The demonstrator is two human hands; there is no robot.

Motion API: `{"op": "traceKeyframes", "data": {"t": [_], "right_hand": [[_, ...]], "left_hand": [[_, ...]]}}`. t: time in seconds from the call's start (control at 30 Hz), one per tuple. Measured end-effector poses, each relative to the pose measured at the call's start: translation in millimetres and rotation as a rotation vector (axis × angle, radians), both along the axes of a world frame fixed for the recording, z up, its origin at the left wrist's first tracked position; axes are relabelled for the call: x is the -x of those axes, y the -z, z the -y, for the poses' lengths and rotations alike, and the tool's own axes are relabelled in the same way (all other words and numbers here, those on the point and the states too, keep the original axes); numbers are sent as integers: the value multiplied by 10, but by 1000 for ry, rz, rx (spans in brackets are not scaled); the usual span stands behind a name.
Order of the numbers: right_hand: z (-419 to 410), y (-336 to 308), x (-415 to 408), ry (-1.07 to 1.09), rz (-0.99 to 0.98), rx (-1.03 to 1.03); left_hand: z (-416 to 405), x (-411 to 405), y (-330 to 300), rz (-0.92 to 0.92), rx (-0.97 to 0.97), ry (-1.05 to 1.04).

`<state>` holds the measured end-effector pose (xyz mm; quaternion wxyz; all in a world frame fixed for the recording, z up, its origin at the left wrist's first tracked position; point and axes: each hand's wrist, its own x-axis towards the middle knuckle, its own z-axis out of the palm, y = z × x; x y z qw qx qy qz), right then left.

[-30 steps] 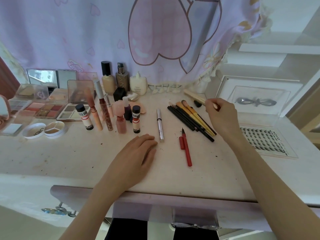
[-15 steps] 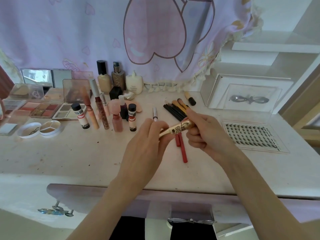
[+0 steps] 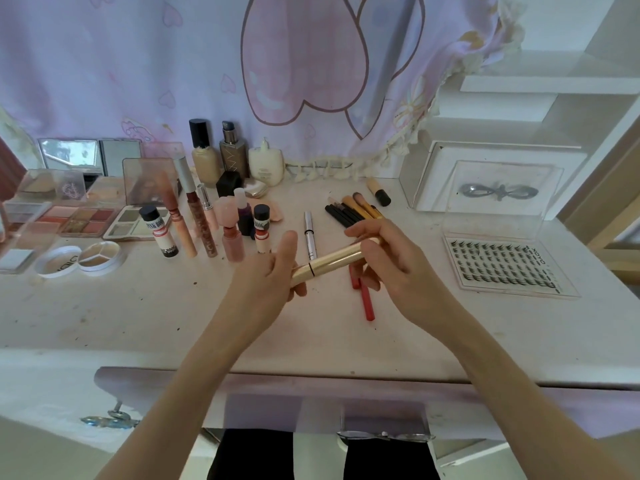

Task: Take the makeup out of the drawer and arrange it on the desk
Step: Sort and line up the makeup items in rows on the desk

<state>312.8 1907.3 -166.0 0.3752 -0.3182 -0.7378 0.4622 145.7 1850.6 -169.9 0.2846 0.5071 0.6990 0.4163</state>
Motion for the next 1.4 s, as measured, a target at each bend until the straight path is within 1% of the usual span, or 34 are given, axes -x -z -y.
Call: {"op": "traceKeyframes", "data": {"t": [0.07,0.1,0.17,0.2,0.23,0.3,0.37,0.47,0.53,0.63,0.7,0.8,0.87,0.97,1.13,1.33,1.4], "right_hand": [[-32,8,-20,42,-45,151],[-50,10,-28,84,-51,231],[-95,6,-58,130,-34,389],[-110,-7,-84,108,4,436],[-121,-26,-117,58,62,455],[-114,-76,-174,-82,158,444],[-102,-106,-214,-180,170,380],[-125,-102,-259,-184,207,121],[-142,-85,-274,-187,164,81],[-164,-52,-267,-127,86,131],[-173,-37,-262,-86,26,223],[-168,-35,-300,-180,54,301],[-148,-27,-308,-250,79,295],[-150,-6,-306,-217,86,188],[-136,14,-324,-130,57,134],[-101,-10,-334,-226,36,238],[-97,-12,-338,-240,76,245]], "left_hand": [[52,5,9,-227,-113,110],[79,3,27,-303,-151,175],[100,-9,67,-392,-205,273],[106,-10,75,-406,-234,298],[110,-7,69,-392,-261,315],[115,23,46,-305,-300,340],[105,48,29,-276,-302,330],[79,24,31,-313,-258,220],[69,20,35,-276,-237,164],[91,69,50,-220,-209,259],[111,113,63,-207,-263,316],[130,157,24,-225,-366,282],[130,175,-15,-229,-383,271],[114,146,-35,-285,-362,228],[110,100,-55,-157,-321,82],[75,153,-138,56,-369,-28],[58,179,-175,72,-375,-37]]}}
